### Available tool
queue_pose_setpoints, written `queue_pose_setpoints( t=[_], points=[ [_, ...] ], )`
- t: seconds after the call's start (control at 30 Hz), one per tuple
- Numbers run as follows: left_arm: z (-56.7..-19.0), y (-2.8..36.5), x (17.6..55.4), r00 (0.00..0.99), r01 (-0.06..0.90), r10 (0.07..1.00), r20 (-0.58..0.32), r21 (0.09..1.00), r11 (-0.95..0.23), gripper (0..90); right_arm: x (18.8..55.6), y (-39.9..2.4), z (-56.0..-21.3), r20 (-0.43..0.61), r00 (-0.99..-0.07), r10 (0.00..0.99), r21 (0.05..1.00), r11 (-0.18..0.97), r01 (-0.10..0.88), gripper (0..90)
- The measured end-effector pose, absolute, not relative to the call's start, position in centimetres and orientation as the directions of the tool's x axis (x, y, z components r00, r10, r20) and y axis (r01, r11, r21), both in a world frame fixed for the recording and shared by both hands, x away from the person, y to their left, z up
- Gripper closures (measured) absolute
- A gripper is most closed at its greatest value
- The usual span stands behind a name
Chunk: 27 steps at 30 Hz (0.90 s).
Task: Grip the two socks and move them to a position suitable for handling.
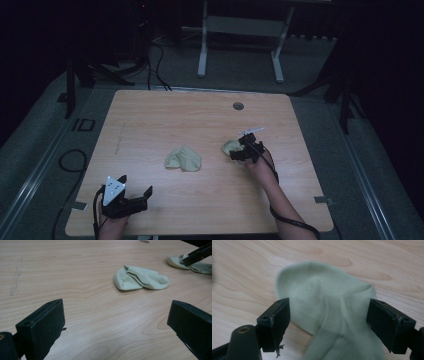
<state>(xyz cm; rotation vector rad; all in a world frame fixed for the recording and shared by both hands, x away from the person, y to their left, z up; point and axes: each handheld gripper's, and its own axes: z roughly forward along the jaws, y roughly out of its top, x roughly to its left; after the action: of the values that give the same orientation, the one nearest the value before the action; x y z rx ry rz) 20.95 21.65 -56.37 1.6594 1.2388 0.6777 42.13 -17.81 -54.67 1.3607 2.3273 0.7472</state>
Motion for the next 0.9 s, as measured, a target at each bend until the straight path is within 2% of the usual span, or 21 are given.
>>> queue_pose_setpoints(
  t=[0.1,0.2,0.27,0.33,0.47,0.53,0.67,0.9],
  points=[
    [-56.4,21.7,21.0,0.342,0.429,0.935,-0.096,0.901,-0.064,1.2,42.4,-17.7,-55.2,-0.033,-0.468,0.883,0.588,0.396,0.705,21.0],
    [-56.4,21.7,21.0,0.343,0.429,0.934,-0.103,0.901,-0.059,1.2,42.5,-17.7,-55.4,-0.039,-0.446,0.894,0.607,0.376,0.700,25.2],
    [-56.4,21.7,21.0,0.348,0.429,0.932,-0.103,0.901,-0.061,1.2,42.3,-17.7,-55.2,-0.047,-0.458,0.888,0.612,0.388,0.689,36.7],
    [-56.5,21.6,21.0,0.349,0.432,0.931,-0.103,0.900,-0.062,1.2,42.2,-17.6,-55.1,-0.055,-0.468,0.882,0.615,0.399,0.680,44.4],
    [-56.6,21.5,21.1,0.354,0.446,0.929,-0.104,0.892,-0.070,1.2,42.1,-17.4,-55.0,-0.072,-0.484,0.872,0.617,0.420,0.666,70.5],
    [-56.6,21.5,21.2,0.356,0.447,0.928,-0.105,0.892,-0.071,1.2,42.0,-17.2,-54.9,-0.089,-0.493,0.865,0.612,0.438,0.658,78.2],
    [-56.6,21.5,21.2,0.358,0.447,0.927,-0.108,0.892,-0.069,1.2,42.0,-17.1,-54.8,-0.076,-0.501,0.862,0.607,0.439,0.663,80.3],
    [-56.6,21.5,21.2,0.356,0.448,0.928,-0.108,0.892,-0.068,1.2,40.9,-17.3,-52.6,-0.052,-0.532,0.845,0.632,0.441,0.638,81.1]
  ],
)
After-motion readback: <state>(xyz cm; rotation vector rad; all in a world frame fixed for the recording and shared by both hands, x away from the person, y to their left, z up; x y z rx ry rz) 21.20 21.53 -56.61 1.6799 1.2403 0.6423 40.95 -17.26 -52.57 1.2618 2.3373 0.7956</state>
